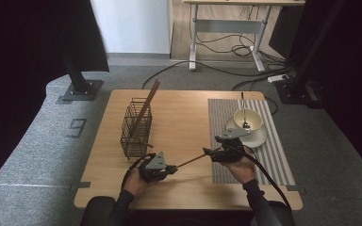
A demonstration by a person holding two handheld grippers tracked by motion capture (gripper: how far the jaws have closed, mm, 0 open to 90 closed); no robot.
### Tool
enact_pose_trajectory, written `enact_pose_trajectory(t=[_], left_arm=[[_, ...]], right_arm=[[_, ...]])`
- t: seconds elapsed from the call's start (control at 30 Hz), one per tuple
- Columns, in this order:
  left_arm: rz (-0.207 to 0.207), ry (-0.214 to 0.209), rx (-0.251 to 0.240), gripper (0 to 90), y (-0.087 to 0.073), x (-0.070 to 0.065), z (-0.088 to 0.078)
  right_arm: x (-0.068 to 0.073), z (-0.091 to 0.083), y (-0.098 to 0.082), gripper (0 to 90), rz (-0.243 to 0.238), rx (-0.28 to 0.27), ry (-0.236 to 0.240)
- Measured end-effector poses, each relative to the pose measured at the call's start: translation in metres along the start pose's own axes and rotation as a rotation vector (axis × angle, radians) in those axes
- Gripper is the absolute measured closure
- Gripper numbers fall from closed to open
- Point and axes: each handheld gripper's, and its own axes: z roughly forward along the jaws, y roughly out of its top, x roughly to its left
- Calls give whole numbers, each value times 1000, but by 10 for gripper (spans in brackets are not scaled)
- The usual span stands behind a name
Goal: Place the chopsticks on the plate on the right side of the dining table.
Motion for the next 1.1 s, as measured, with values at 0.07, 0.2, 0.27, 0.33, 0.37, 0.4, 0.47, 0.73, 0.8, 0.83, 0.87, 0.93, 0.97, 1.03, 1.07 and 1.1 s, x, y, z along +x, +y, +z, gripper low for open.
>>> enact_pose_trajectory(t=[0.07, 0.2, 0.27, 0.33, 0.37, 0.4, 0.47, 0.73, 0.8, 0.83, 0.87, 0.93, 0.97, 1.03, 1.07, 1.1], left_arm=[[6, -3, 0, 844, 0, 0, -1], [17, -9, 10, 844, 0, -1, 0], [21, -14, 20, 845, 1, -1, 2], [19, -24, 27, 846, 0, -1, 3], [17, -29, 29, 846, 0, -1, 3], [16, -31, 33, 846, 0, -1, 3], [11, -37, 40, 846, -1, 0, 4], [21, -61, 86, 846, -2, -2, 10], [27, -68, 94, 846, -2, -3, 12], [31, -70, 101, 845, -2, -4, 12], [36, -76, 108, 845, -2, -4, 13], [38, -84, 110, 845, -2, -5, 14], [41, -86, 113, 845, -1, -5, 14], [45, -91, 120, 845, -1, -6, 14], [47, -94, 123, 845, -1, -6, 14], [50, -97, 125, 845, -1, -6, 14]], right_arm=[[-4, 3, -4, 270, 5, 16, -4], [-9, 8, -10, 273, 19, 36, -6], [-10, 9, -10, 273, 17, 46, -19], [-10, 6, -9, 273, 11, 44, -14], [-9, 4, -8, 272, 6, 40, -14], [-9, 1, -7, 271, 0, 33, -10], [-9, -4, -6, 261, -10, 34, -3], [-6, -12, -8, 226, -68, 104, 29], [-4, -12, -10, 223, -77, 115, 53], [-2, -11, -11, 218, -82, 121, 65], [0, -11, -12, 213, -90, 129, 79], [4, -8, -14, 195, -108, 153, 105], [6, -6, -15, 190, -119, 164, 116], [9, -2, -17, 178, -130, 189, 147], [11, 0, -18, 185, -142, 196, 161], [14, 2, -18, 202, -152, 207, 171]])
